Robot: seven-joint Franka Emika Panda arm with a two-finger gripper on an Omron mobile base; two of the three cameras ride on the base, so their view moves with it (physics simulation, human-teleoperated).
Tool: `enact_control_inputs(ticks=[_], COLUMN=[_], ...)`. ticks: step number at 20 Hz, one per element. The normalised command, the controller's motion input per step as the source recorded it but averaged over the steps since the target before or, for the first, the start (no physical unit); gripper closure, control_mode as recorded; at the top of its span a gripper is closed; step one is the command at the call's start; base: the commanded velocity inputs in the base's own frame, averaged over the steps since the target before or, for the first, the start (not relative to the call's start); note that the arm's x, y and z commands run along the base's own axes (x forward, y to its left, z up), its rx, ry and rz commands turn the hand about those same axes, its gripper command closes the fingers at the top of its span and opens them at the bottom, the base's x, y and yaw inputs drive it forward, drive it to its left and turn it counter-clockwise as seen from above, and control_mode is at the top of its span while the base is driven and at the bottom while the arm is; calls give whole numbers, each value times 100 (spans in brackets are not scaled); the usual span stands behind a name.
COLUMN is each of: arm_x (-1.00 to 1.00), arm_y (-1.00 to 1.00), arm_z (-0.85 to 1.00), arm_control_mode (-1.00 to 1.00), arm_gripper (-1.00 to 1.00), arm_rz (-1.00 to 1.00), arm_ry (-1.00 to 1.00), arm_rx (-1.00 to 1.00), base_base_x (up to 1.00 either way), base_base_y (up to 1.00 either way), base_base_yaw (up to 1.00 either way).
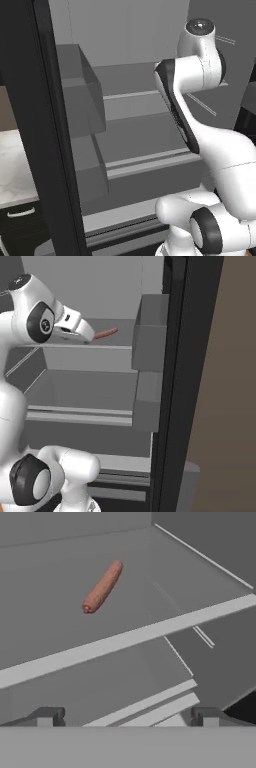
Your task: Move the hot dog bun to the plate on the dining table and place the condiment next to that plate. Then navigate to the fridge and take the sausage and place it on the plate as well.
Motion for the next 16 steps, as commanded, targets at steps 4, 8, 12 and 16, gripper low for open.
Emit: enact_control_inputs(ticks=[4,8,12,16], arm_x=[78,62,55,47], arm_y=[0,0,0,-2], arm_z=[-2,-13,-18,-23], arm_control_mode=[-100,-100,-100,-100], arm_gripper=[-100,-100,-100,-100], arm_rz=[0,0,0,0], arm_ry=[0,1,0,0], arm_rx=[0,0,0,0], base_base_x=[0,0,0,0], base_base_y=[0,0,0,0], base_base_yaw=[0,0,0,0])
